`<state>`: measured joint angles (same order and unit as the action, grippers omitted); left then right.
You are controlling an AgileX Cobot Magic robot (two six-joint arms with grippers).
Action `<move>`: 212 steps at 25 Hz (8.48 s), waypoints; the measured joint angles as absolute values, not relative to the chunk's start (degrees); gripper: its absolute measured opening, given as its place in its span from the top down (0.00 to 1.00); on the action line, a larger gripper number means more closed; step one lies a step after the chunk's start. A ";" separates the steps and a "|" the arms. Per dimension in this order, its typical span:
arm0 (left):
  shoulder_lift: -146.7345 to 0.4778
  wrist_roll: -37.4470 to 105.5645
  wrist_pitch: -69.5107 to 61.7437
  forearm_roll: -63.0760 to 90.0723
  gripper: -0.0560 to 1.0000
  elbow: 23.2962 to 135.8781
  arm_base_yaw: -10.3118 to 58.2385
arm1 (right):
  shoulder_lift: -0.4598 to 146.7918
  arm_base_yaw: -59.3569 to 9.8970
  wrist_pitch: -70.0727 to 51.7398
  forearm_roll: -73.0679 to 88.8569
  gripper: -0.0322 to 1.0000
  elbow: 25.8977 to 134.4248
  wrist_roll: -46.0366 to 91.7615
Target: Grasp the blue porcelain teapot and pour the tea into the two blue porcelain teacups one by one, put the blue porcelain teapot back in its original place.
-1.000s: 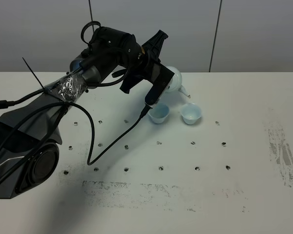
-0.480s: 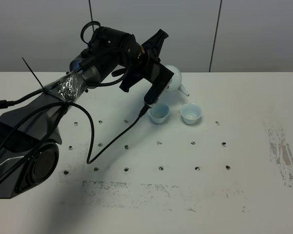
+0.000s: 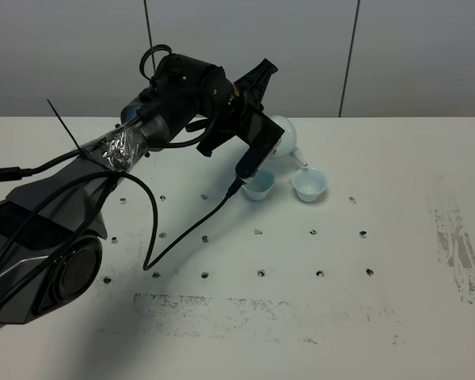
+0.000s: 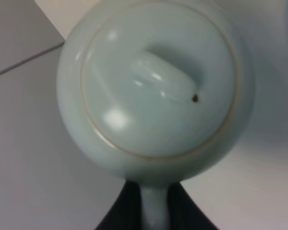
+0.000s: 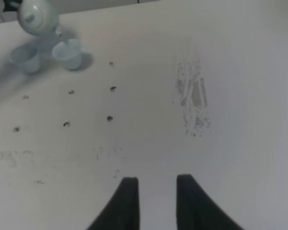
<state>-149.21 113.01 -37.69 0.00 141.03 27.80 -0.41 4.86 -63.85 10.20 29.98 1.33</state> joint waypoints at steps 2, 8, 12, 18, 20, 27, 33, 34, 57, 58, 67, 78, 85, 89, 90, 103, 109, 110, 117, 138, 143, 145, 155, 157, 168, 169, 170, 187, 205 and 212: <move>-149.21 113.27 -37.36 0.00 0.82 141.03 28.25 | -0.41 4.86 -63.85 10.20 0.77 29.98 1.33; -149.21 113.44 -36.38 -3.49 0.82 141.03 29.64 | -0.41 4.86 -63.85 10.20 0.77 29.98 1.33; -149.21 113.44 -35.72 -6.02 0.82 141.03 30.22 | -0.41 4.86 -63.85 10.20 0.77 29.98 1.33; -149.25 113.44 -35.27 -7.43 0.82 141.03 31.16 | -0.41 4.86 -63.85 10.20 0.77 29.98 1.33; -149.25 113.44 -34.86 -7.94 0.82 141.03 31.36 | -0.41 4.86 -63.85 10.20 0.77 29.98 1.33; -149.31 113.45 -33.97 -11.48 0.82 141.03 32.18 | -0.41 4.86 -63.85 10.20 0.77 29.98 1.33; -149.31 113.45 -32.86 -13.73 0.83 141.03 32.45 | -0.41 4.86 -63.85 10.20 0.77 29.98 1.33; -149.31 113.45 -32.82 -14.12 0.83 141.03 32.52 | -0.41 4.86 -63.85 10.20 0.77 29.98 1.33; -149.31 111.73 -32.17 -19.70 0.83 141.03 33.46 | -0.41 4.86 -63.83 10.20 0.77 29.98 1.33; -149.31 111.73 -32.17 -19.70 0.83 141.03 33.51 | -0.41 4.86 -63.83 10.20 0.77 29.98 1.33; -149.31 111.73 -32.17 -19.96 0.83 141.03 34.29 | -0.41 4.86 -63.83 10.20 0.77 29.98 1.33; -148.94 111.73 -32.52 -21.21 0.83 141.03 34.34 | -0.41 4.86 -63.83 10.20 0.77 29.98 1.33; -148.69 111.73 -32.64 -21.43 0.83 141.03 34.34 | -0.41 4.86 -63.83 10.20 0.77 29.98 1.33; -148.69 111.73 -32.64 -21.43 0.83 140.86 34.34 | -0.41 4.86 -63.83 10.20 0.77 29.98 1.33; -148.69 111.73 -32.64 -21.43 0.83 140.66 34.34 | -0.41 4.86 -63.83 10.20 0.77 29.98 1.33; -147.43 107.04 -33.15 -21.37 0.83 140.46 34.34 | -0.41 4.86 -63.83 10.21 0.77 29.98 1.33; -147.43 103.05 -35.26 -21.37 0.83 140.46 34.34 | -0.41 4.86 -63.83 10.21 0.77 29.98 1.33; -147.43 103.00 -35.85 -21.37 0.83 140.46 34.34 | -0.41 4.86 -63.83 10.21 0.77 29.98 1.33; -147.43 100.89 -38.95 -20.46 0.83 140.46 34.34 | -0.41 4.86 -63.83 10.21 0.77 29.98 1.33; -141.87 82.25 -51.47 -9.91 0.83 140.46 33.17 | -0.41 4.86 -63.78 10.21 0.77 29.98 1.33; -135.57 77.71 -53.36 -6.30 0.83 135.25 33.17 | -0.41 4.86 -63.78 10.21 0.77 29.98 1.33; -131.14 77.32 -53.04 -4.69 0.83 128.29 33.17 | -0.41 4.86 -63.78 10.21 0.77 29.98 1.33; -117.96 58.18 -53.45 2.76 0.83 105.78 35.11 | -0.41 4.86 -63.78 10.21 0.77 29.98 1.33; -117.97 50.45 -53.65 3.03 0.83 105.63 36.01 | -0.41 4.86 -63.78 10.21 0.77 29.98 1.33; -122.89 39.77 -55.70 3.14 0.83 106.52 38.86 | -0.41 4.86 -63.78 10.26 0.77 29.98 1.33; -123.97 38.56 -55.70 3.14 0.83 107.56 38.90 | -0.41 4.86 -63.78 10.26 0.77 29.98 1.33; -125.03 37.67 -55.70 3.14 0.83 108.82 38.90 | -0.41 4.86 -63.78 10.27 0.77 29.98 1.33; -135.66 36.12 -52.03 3.65 0.83 117.12 40.20 | -0.41 4.86 -63.44 10.42 0.77 29.98 1.33; -128.74 45.14 -62.99 -4.95 0.83 125.06 37.27 | -0.41 4.86 -63.44 10.42 0.77 29.98 1.33; -127.80 54.49 -64.43 -8.39 0.83 125.12 28.52 | -0.41 4.86 -63.44 10.42 0.77 29.98 1.33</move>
<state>-127.80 54.49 -64.43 -8.39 125.12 28.52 -0.41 4.86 -63.44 10.42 29.98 1.33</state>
